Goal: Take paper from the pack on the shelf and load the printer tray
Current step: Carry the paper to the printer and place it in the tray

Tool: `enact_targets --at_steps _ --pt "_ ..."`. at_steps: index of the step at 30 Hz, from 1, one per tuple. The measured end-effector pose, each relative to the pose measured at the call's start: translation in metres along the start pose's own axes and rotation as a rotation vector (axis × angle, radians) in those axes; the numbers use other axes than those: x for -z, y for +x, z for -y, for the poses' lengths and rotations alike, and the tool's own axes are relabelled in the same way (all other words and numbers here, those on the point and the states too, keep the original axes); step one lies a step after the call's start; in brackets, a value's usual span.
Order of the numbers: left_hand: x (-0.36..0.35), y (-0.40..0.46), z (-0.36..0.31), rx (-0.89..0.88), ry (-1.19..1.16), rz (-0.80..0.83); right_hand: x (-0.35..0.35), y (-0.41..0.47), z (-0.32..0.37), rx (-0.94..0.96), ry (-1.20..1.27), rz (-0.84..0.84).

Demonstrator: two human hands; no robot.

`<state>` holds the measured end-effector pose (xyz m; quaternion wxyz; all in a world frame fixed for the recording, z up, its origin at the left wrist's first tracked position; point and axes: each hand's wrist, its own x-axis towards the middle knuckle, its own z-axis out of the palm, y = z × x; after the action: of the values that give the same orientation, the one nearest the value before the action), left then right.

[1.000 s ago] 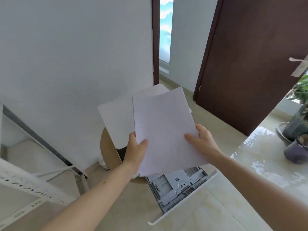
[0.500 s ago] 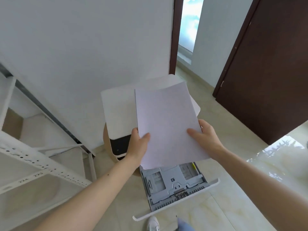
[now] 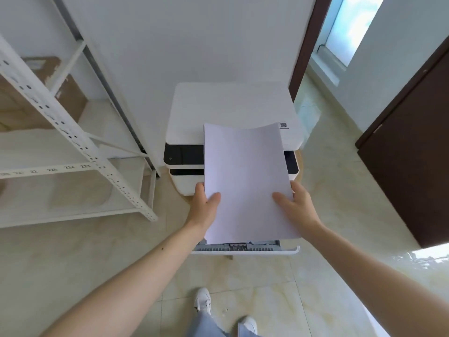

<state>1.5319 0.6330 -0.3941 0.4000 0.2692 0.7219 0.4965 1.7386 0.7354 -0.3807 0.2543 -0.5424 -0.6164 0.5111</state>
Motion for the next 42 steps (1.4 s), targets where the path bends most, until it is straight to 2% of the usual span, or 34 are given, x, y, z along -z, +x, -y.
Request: enact_targets --at_steps 14,24,30,35,42 --pt "0.002 -0.055 0.071 0.053 0.050 0.003 -0.025 -0.060 -0.072 -0.080 -0.023 -0.037" --pt "0.001 -0.080 0.102 0.169 0.085 0.031 -0.035 -0.086 -0.110 -0.156 -0.051 -0.018" --pt "-0.003 -0.071 0.110 0.347 0.101 0.068 -0.037 -0.085 -0.123 -0.243 -0.059 0.026" --pt "-0.004 -0.053 0.110 0.514 0.015 0.077 -0.040 -0.070 -0.131 -0.315 -0.072 0.055" --pt "-0.001 -0.028 0.112 0.601 -0.053 0.070 -0.045 -0.045 -0.134 -0.332 -0.041 0.069"
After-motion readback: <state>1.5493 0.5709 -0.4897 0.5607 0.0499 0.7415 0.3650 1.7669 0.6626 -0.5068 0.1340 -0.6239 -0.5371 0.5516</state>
